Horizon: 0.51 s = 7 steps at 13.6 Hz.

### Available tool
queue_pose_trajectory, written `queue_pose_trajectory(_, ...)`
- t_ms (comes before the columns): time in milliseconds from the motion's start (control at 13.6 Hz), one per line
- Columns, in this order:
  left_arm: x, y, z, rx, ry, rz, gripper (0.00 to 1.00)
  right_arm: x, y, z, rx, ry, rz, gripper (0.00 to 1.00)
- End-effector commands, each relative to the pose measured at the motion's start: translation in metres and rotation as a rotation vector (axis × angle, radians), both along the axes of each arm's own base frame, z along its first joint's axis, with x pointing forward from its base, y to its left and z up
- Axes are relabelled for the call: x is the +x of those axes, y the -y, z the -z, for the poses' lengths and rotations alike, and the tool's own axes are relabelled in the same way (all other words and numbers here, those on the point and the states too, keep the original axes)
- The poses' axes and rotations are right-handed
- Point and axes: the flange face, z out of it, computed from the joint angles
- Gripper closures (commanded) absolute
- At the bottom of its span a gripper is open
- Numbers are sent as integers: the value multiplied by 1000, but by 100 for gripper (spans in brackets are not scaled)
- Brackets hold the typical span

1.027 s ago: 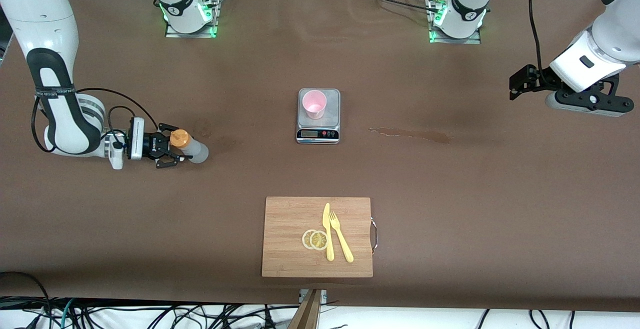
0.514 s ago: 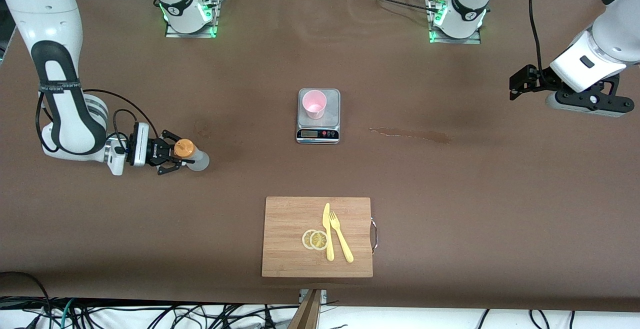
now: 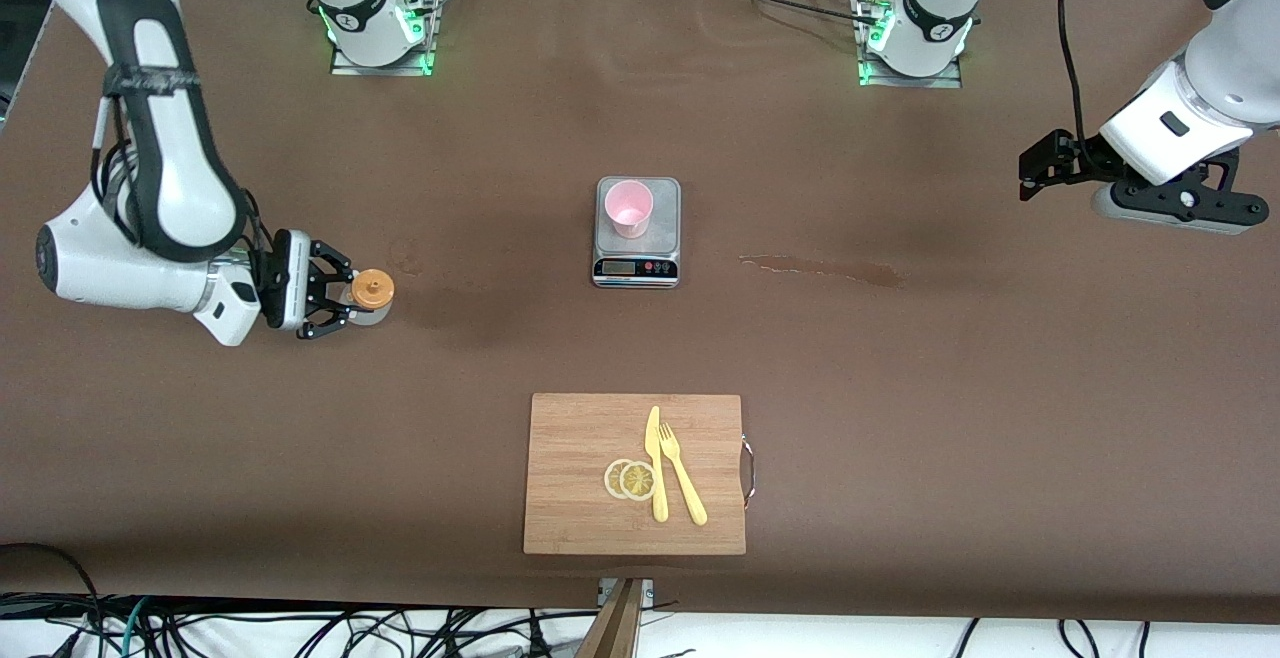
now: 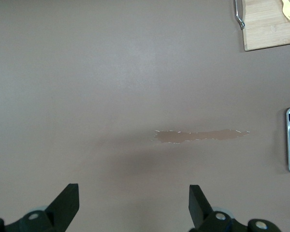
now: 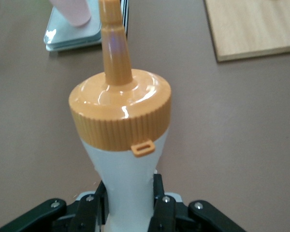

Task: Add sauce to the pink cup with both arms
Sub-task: 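Lift the sauce bottle with the right gripper and carry it over the cup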

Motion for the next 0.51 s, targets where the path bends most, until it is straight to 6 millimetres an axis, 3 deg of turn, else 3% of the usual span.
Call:
queue_pose_trajectory(0, 3, -2, -5, 15, -6, 21, 0, -6, -34, -38, -151, 2, -6, 88)
queue_pose_trajectory(440, 3, -3, -5, 15, -6, 16, 0, -36, -148, -65, -429, 25, -41, 88)
